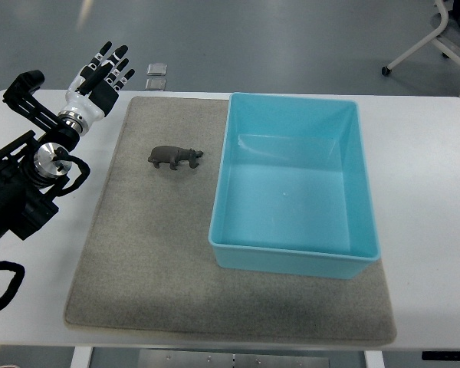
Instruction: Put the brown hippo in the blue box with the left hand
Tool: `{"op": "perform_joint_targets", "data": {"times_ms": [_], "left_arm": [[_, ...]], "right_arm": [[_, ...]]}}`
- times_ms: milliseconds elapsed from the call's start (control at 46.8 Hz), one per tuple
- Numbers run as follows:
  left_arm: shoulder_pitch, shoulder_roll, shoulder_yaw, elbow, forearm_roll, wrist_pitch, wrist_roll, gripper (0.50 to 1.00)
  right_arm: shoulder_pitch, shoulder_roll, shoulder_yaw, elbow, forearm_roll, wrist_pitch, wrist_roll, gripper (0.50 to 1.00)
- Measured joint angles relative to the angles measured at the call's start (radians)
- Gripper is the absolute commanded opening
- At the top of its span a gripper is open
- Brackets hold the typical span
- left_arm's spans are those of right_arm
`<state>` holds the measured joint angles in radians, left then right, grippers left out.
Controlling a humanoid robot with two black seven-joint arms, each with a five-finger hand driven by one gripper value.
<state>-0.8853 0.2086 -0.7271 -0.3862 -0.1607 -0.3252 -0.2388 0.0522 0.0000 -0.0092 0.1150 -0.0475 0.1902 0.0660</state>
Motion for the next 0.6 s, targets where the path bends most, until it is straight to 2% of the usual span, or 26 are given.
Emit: {"op": "perform_joint_targets", "data": {"times_ms": [599], "left_arm": [[-0.003, 0.011, 0.022, -0.004, 0.055, -0.009, -0.001, 0.996]], "right_arm": [[0.0, 0.0, 0.0, 0.0, 0.0, 0.0, 0.0, 0.936]]}}
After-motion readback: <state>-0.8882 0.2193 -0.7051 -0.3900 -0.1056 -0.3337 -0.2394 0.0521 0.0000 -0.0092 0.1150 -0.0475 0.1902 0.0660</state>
